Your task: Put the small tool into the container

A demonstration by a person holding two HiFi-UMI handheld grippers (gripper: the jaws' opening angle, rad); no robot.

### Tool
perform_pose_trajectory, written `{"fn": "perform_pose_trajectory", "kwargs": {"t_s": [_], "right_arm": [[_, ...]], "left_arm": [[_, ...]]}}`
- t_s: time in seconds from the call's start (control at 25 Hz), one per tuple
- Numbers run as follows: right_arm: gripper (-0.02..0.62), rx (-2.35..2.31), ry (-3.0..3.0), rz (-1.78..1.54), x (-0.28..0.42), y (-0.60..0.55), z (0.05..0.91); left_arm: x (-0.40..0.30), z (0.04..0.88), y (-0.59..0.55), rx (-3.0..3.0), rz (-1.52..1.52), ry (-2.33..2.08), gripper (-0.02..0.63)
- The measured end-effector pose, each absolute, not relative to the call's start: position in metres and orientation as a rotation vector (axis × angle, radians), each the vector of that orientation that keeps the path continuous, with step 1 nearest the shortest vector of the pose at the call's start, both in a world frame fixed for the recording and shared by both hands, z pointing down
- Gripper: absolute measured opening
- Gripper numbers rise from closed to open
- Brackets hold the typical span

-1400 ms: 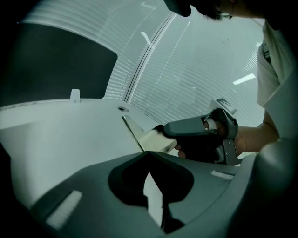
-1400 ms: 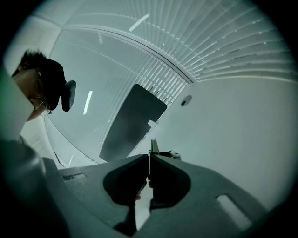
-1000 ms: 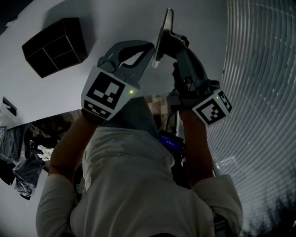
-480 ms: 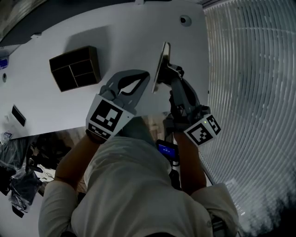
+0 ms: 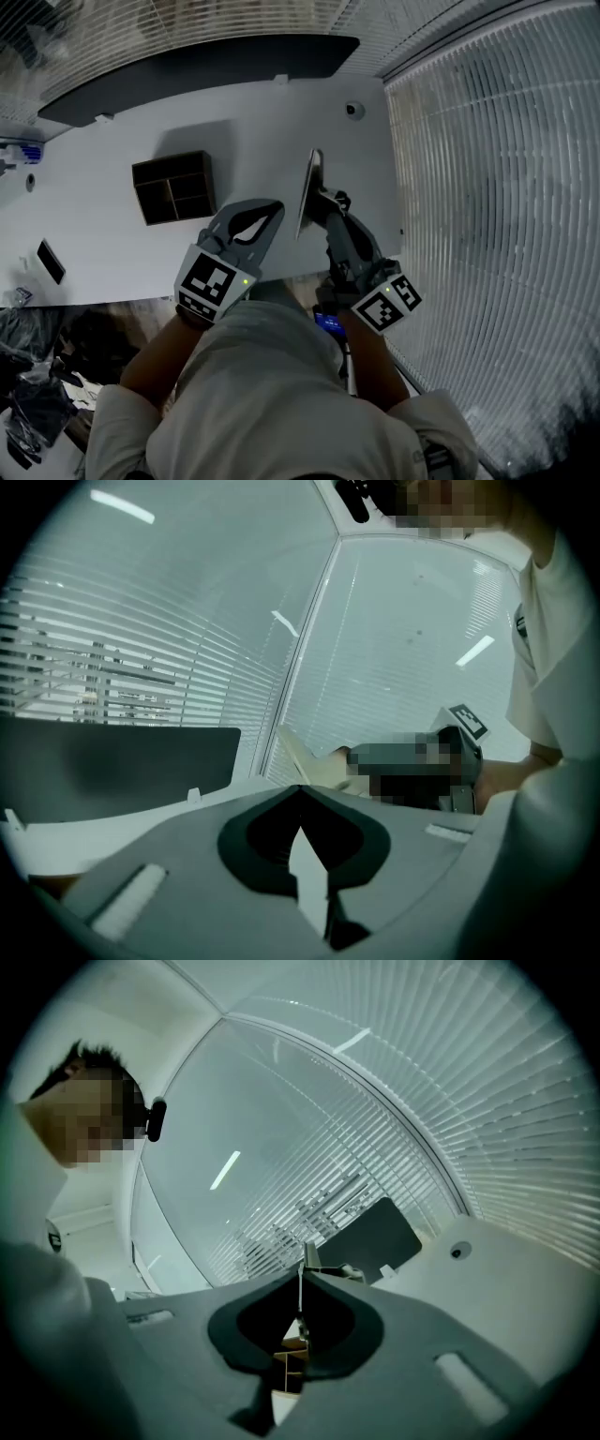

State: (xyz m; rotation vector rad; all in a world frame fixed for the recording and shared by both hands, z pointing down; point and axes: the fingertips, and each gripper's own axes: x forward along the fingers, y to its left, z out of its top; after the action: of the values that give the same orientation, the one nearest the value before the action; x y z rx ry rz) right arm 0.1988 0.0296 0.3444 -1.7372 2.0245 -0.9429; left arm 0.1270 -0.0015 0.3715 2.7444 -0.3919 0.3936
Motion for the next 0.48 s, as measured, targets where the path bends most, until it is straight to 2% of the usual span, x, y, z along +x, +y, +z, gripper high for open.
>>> {"fn": "perform_pose_trajectory", "kwargs": {"t_s": [0.32, 0.48], "right_arm": [[0.006, -1.710, 2.107, -0.897, 0.182, 0.026, 0.312], [0.006, -1.660, 2.188, -0.873, 0.150, 0.010, 0.311]], "left_arm": [[0.118, 0.330, -0.004, 2.767, 0.336, -0.461, 0.003], [0.087, 0.330, -0.017, 2.760, 0.304, -0.537, 0.003]]}}
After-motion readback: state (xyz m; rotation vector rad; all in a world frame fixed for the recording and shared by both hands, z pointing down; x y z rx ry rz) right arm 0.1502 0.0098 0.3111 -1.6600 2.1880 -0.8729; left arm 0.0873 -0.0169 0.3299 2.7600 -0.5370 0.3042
